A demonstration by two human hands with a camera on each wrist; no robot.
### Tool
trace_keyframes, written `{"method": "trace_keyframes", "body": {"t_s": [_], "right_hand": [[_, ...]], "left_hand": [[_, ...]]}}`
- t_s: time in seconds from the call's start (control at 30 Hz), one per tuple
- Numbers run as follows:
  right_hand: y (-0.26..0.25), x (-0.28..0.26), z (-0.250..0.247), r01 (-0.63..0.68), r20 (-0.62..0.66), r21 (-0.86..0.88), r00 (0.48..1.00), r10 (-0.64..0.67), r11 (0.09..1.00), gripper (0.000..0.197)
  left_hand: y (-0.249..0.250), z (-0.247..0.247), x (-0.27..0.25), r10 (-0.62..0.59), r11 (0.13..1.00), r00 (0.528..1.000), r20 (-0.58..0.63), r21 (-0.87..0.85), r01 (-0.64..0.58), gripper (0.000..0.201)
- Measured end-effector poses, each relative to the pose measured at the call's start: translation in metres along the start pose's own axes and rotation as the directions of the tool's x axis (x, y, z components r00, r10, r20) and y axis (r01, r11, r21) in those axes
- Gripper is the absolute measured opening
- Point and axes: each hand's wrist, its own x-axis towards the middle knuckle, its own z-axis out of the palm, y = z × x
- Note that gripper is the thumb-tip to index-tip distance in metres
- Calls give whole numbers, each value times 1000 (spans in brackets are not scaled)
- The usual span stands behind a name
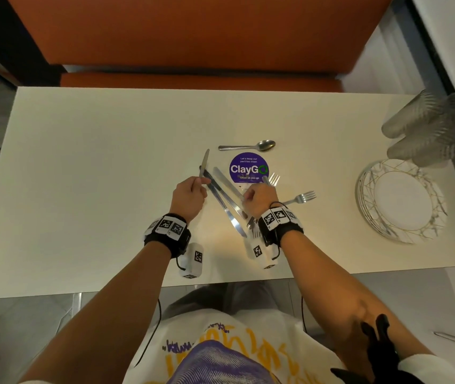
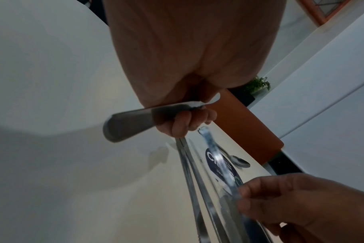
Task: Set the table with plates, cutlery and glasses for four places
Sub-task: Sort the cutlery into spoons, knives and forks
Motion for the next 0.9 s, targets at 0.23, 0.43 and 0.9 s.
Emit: {"method": "trace_keyframes", "body": {"t_s": [0.23, 0.43, 0.9], "right_hand": [[-2, 7, -29, -6, -145, 303, 988, 53, 953, 7], [-7, 10, -38, -50, -55, 750, 989, 138, 659, 14], [-21, 21, -59, -22, -33, 839, 995, 91, 544, 24]], "left_hand": [[24, 16, -1, -68, 992, 998, 19, -106, 69, 32], [41, 33, -7, -49, 996, 996, 78, -73, 55, 22], [61, 26, -2, -5, 995, 991, 135, -101, 18, 20]]}}
